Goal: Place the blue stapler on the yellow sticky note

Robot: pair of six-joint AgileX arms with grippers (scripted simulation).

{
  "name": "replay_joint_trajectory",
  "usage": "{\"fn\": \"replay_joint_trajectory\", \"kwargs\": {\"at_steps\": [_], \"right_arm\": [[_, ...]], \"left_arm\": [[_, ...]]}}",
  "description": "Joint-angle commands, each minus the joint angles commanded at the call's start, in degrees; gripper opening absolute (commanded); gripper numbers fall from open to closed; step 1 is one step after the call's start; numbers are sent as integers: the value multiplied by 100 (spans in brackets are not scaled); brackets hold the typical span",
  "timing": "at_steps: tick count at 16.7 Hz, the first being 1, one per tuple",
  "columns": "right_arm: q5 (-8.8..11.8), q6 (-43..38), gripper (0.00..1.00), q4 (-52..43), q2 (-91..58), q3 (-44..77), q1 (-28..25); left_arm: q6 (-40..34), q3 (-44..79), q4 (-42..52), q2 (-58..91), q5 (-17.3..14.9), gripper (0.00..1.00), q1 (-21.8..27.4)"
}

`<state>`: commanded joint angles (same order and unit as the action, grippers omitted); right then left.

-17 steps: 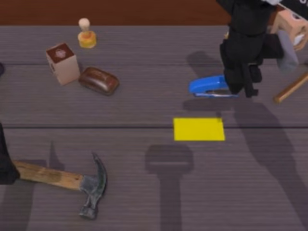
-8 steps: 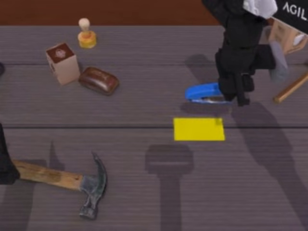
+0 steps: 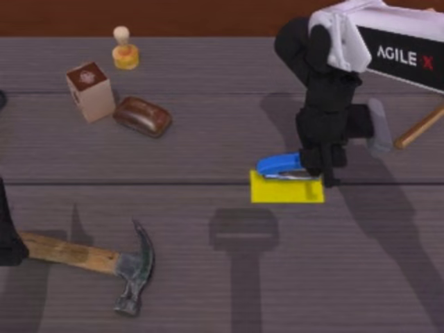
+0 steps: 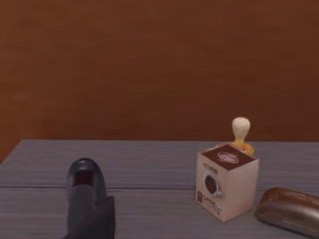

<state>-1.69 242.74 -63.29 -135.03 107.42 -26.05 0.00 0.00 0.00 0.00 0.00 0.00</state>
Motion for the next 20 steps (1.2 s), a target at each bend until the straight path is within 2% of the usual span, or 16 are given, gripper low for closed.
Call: {"fn": "replay_joint_trajectory", "kwargs": {"at_steps": [2, 15, 20], "right_arm": [[0, 0, 0, 0, 0, 0, 0], [0, 0, 98, 0, 0, 0, 0], [0, 0, 100, 0, 0, 0, 0]], "left_arm": [[0, 0, 0, 0, 0, 100, 0], [0, 0, 0, 0, 0, 100, 0], [0, 0, 0, 0, 0, 100, 0]]}}
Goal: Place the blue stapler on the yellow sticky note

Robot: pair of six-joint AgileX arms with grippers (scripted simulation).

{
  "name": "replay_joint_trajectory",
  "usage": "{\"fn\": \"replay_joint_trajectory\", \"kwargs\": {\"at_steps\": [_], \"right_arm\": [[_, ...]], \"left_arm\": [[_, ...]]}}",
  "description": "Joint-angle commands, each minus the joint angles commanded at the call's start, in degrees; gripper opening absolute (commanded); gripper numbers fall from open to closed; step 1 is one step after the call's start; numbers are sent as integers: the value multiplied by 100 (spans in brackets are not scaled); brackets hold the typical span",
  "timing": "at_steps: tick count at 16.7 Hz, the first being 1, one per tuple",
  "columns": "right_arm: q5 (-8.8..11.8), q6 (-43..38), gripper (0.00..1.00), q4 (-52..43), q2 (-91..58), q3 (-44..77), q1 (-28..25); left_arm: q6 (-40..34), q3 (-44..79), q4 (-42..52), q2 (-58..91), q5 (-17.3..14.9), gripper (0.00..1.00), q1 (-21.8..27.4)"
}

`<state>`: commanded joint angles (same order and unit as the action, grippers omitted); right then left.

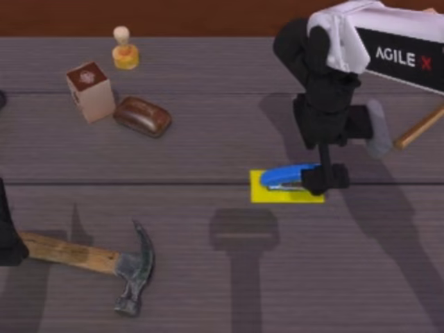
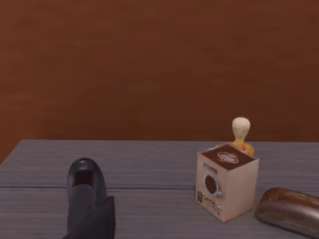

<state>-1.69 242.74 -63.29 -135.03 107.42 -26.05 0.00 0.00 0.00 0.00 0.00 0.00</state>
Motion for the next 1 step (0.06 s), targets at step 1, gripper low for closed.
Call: {"fn": "replay_joint_trajectory", "kwargs": {"at_steps": [1], "right_arm": [[0, 0, 100, 0, 0, 0, 0]], "left_arm": [[0, 0, 0, 0, 0, 100, 0]]}}
